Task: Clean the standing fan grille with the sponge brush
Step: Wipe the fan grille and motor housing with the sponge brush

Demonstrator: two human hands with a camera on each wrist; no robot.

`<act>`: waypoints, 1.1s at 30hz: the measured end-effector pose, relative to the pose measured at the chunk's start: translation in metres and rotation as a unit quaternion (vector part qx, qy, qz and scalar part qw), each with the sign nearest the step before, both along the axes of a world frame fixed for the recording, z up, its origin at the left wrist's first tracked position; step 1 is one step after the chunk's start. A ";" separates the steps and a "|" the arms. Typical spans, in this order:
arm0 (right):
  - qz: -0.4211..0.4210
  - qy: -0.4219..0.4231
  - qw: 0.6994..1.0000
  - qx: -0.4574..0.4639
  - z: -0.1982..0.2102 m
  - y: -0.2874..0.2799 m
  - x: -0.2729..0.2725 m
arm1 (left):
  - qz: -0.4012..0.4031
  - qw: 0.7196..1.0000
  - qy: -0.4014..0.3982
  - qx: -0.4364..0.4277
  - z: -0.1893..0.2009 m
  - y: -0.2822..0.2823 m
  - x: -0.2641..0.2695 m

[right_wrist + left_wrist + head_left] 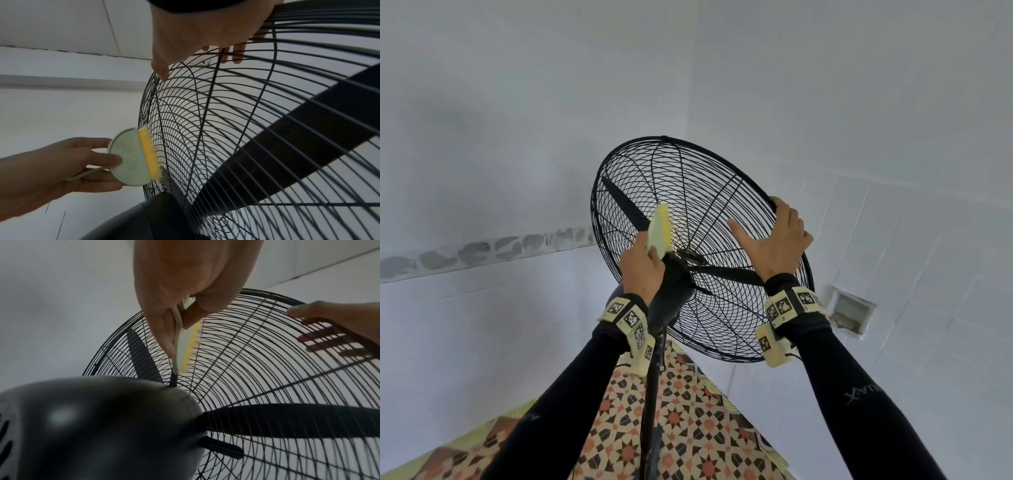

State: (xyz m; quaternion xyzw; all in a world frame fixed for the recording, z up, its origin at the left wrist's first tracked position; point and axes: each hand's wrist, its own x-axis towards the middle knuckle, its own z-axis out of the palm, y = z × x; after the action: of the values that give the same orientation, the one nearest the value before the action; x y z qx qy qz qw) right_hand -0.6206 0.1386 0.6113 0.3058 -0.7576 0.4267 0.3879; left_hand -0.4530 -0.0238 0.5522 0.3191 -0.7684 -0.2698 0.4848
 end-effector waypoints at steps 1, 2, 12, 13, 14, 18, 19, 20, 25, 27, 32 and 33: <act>-0.003 -0.003 1.000 -0.001 0.000 0.000 0.000 | -0.023 0.999 -0.019 -0.022 -0.001 0.001 -0.001; -0.005 -0.006 1.000 -0.004 0.001 0.000 -0.001 | -0.048 0.997 -0.040 -0.048 -0.001 0.003 -0.001; -0.005 -0.010 1.000 -0.002 0.000 0.001 0.000 | -0.065 0.991 -0.065 -0.097 -0.001 -0.008 0.010; -0.004 -0.010 1.000 -0.001 0.000 0.001 -0.001 | -0.041 0.994 -0.044 -0.086 0.003 -0.013 0.012; -0.002 -0.009 1.000 0.000 0.000 0.001 0.000 | -0.008 0.998 -0.012 -0.066 0.009 -0.018 0.013; -0.005 -0.001 1.000 0.003 -0.001 0.001 0.002 | 0.039 0.997 0.040 -0.058 0.026 -0.017 0.010; -0.006 -0.004 1.000 0.001 -0.001 0.001 0.002 | 0.019 0.997 0.031 -0.068 0.025 -0.011 0.007; -0.006 -0.008 1.000 0.000 -0.001 0.001 0.002 | -0.008 0.997 0.020 -0.078 0.023 -0.003 0.003; -0.007 -0.013 1.000 -0.001 0.000 0.003 0.003 | -0.066 0.992 -0.019 -0.109 0.016 0.022 0.002; 0.001 -0.011 1.000 0.002 0.001 0.003 0.004 | -0.026 0.996 0.020 -0.077 0.021 0.003 0.006; -0.008 -0.010 1.000 -0.002 0.000 0.003 0.006 | -0.009 0.998 -0.018 -0.062 0.026 0.001 0.005; -0.010 -0.010 1.000 -0.007 -0.001 0.004 0.005 | -0.041 0.996 -0.037 -0.076 0.023 0.012 0.002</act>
State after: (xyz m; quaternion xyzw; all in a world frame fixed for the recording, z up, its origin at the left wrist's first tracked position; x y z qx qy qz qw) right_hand -0.6153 0.1426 0.6107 0.2913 -0.7615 0.4307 0.3871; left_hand -0.4506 -0.0121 0.5748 0.2591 -0.8163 -0.2187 0.4676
